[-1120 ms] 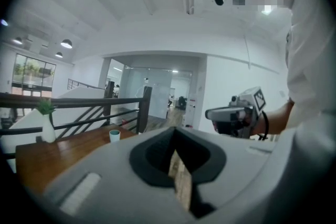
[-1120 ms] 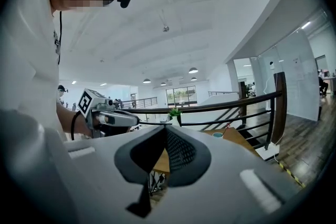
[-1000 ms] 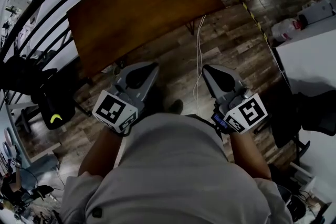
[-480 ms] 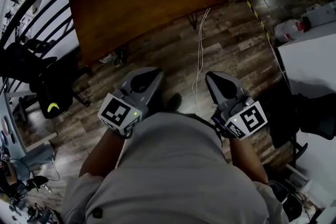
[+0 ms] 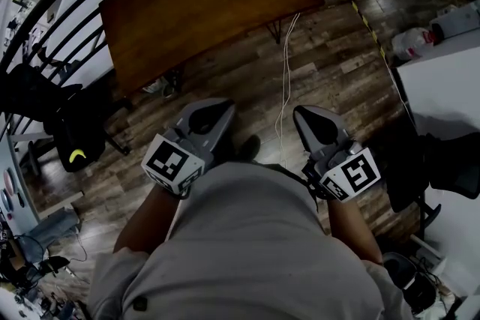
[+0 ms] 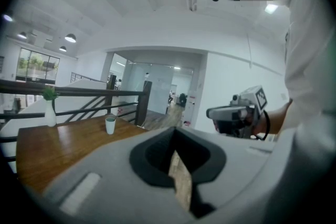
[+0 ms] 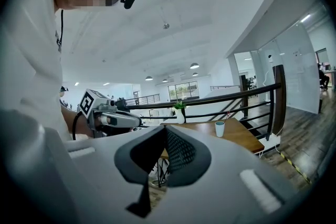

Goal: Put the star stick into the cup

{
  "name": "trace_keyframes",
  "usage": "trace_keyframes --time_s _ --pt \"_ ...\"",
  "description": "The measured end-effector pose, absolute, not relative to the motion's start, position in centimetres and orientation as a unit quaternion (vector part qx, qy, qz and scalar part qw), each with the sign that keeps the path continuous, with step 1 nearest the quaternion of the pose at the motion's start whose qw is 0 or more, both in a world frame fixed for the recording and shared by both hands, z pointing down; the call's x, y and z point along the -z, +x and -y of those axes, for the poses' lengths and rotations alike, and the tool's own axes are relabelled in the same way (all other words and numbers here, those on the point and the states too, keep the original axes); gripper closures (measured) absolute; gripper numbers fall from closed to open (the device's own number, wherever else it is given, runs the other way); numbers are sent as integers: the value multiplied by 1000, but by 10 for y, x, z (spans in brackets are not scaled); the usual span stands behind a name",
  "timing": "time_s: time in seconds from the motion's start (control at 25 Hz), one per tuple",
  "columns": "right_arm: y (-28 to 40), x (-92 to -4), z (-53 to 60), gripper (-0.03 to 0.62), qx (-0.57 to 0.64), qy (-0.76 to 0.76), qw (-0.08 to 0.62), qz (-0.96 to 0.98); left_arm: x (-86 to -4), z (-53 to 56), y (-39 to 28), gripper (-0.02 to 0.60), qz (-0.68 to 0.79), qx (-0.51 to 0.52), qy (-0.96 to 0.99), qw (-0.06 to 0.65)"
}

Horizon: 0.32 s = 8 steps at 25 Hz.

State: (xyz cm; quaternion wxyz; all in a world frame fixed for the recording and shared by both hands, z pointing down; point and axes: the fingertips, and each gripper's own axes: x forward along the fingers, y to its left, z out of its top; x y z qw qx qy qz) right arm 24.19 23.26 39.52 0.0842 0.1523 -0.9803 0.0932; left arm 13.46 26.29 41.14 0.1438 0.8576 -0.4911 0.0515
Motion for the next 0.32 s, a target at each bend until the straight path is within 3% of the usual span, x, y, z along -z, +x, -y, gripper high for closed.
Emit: trace_keyframes --time_s 0.32 --pt "244 -392 -232 586 -96 149 84 980 -403 -262 137 578 493 -52 857 142"
